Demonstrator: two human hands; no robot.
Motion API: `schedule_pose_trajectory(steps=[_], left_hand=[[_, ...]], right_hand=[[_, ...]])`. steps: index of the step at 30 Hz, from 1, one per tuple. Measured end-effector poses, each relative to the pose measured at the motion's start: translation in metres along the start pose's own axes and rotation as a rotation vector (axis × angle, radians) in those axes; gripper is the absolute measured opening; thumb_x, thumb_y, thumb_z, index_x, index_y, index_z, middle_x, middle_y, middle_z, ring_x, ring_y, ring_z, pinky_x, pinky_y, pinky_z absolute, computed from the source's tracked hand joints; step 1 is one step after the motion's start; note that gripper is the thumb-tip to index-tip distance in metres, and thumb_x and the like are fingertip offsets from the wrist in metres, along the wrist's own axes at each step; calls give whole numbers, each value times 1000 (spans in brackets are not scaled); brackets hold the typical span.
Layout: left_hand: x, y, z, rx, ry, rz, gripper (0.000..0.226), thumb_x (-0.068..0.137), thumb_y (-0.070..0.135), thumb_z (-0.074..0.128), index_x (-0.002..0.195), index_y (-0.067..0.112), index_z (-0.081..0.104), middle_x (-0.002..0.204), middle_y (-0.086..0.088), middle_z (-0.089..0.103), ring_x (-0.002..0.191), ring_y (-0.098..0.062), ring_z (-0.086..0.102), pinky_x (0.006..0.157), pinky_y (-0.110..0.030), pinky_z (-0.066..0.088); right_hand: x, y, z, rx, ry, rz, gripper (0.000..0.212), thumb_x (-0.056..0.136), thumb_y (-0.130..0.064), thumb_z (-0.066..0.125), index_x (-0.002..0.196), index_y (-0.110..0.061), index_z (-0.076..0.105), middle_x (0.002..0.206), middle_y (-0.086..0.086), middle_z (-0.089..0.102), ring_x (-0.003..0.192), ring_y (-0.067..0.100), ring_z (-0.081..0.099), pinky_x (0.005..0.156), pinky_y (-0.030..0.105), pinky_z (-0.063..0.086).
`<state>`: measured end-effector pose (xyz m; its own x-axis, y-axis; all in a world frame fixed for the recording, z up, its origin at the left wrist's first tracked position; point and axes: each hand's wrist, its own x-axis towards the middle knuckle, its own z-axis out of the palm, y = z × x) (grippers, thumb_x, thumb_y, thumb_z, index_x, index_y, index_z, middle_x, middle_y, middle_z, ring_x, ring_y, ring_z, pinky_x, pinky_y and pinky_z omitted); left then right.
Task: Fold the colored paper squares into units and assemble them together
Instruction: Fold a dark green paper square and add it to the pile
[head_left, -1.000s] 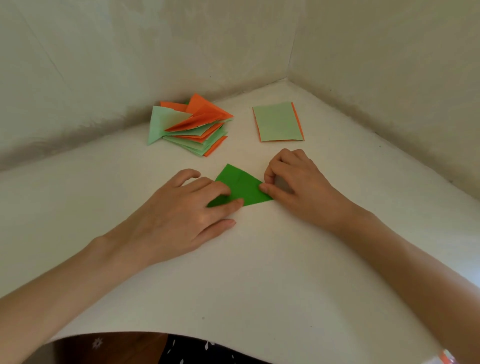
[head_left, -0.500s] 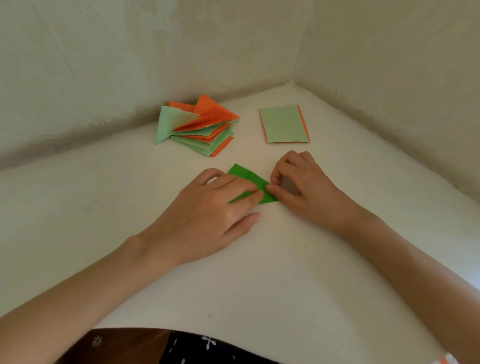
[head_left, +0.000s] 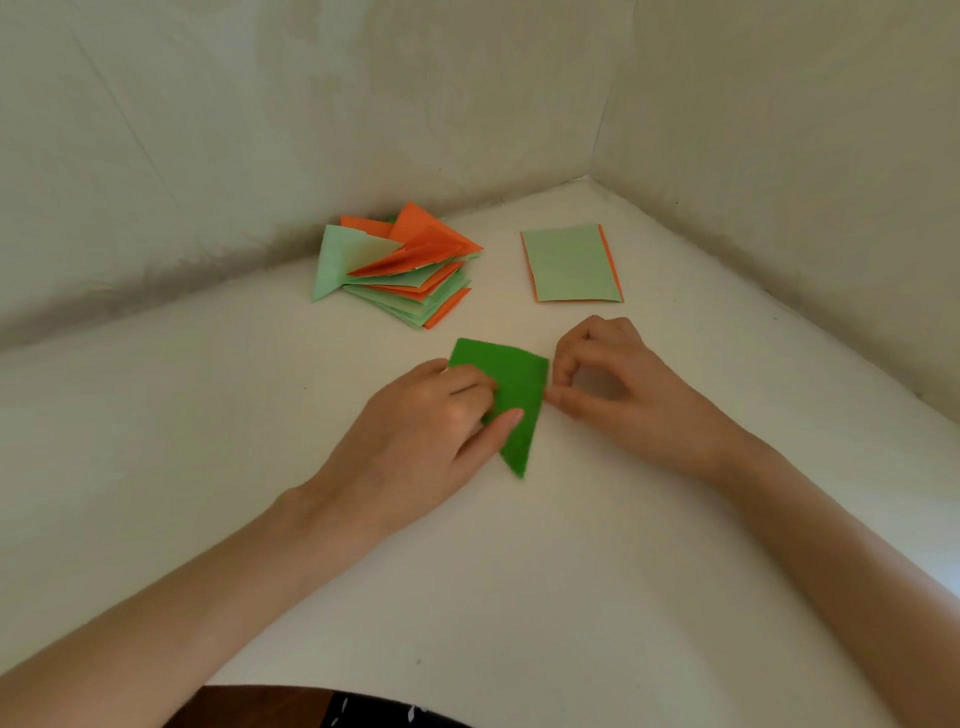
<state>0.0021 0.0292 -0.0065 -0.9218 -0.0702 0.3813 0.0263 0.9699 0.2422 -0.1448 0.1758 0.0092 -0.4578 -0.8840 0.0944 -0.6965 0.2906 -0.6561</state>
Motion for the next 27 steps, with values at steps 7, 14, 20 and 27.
schedule_pose_trajectory(steps=[7,14,20,27], left_hand=[[0,-17,1,-374,-76,-98,24,83,41,55,77,18,58,94,2,61,93,-14,63,76,-33,48],[5,-31,-8,-575,-234,-109,16,88,17,62,100,27,59,105,12,59,102,-1,55,90,-19,43],[5,-31,-8,-511,-132,-210,40,81,20,72,111,32,50,112,16,45,107,2,44,96,-10,31],[7,-27,-9,-416,-188,-294,60,71,43,58,128,28,49,122,17,41,116,-1,34,102,-21,25]], right_hand=[[19,-4,5,-188,48,53,33,92,-30,56,122,-17,58,116,0,51,114,17,40,94,18,26],[32,-20,14,-332,-25,47,46,90,-41,54,131,-20,51,123,1,43,114,15,32,99,29,29],[30,-12,20,-247,60,15,29,88,-31,60,114,-18,58,112,-2,45,100,9,29,91,27,29],[29,-10,23,-110,85,2,10,87,-19,63,92,-20,54,98,-4,48,99,15,37,88,27,31]])
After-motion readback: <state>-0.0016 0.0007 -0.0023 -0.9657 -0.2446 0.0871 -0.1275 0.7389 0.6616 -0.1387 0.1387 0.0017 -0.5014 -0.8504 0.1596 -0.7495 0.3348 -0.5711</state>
